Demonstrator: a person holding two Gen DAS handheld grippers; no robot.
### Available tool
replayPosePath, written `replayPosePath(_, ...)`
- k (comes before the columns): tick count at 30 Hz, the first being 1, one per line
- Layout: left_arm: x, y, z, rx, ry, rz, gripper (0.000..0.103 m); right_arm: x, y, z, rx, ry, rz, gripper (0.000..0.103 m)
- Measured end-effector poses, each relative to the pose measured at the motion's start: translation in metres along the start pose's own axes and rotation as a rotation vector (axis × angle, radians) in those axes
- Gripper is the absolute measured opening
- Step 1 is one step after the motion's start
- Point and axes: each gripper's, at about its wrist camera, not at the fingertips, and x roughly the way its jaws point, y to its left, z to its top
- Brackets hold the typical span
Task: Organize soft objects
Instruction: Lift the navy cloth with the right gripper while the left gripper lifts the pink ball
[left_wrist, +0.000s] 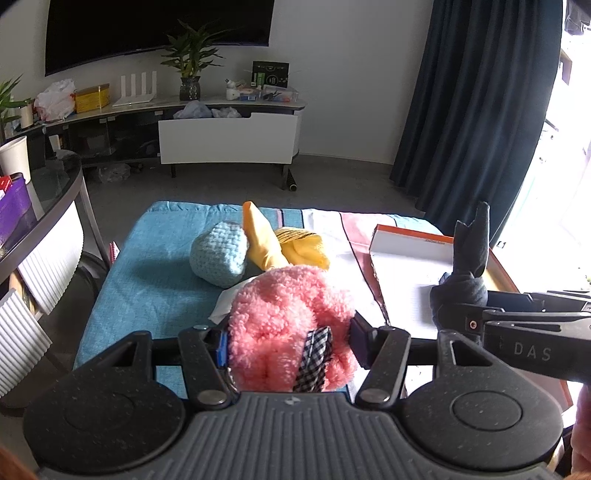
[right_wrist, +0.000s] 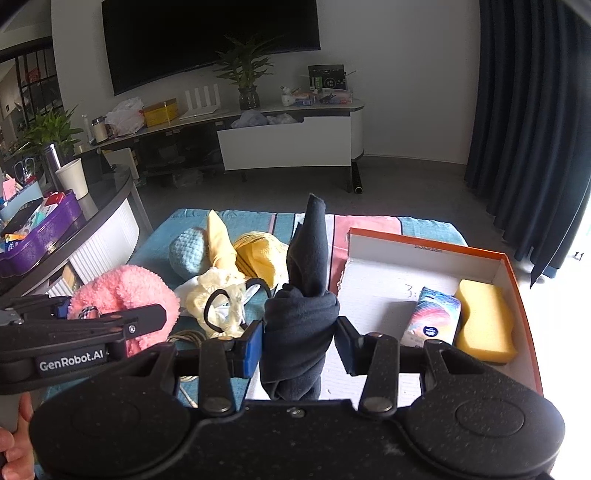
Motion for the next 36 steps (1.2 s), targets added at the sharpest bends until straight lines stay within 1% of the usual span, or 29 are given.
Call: replayPosePath(36, 0.015, -0.036, 0.008, 0.063, 0.01, -0.062, 0.06, -0.017, -0.036, -0.002, 0.066, -0.028, -0.074, 0.052)
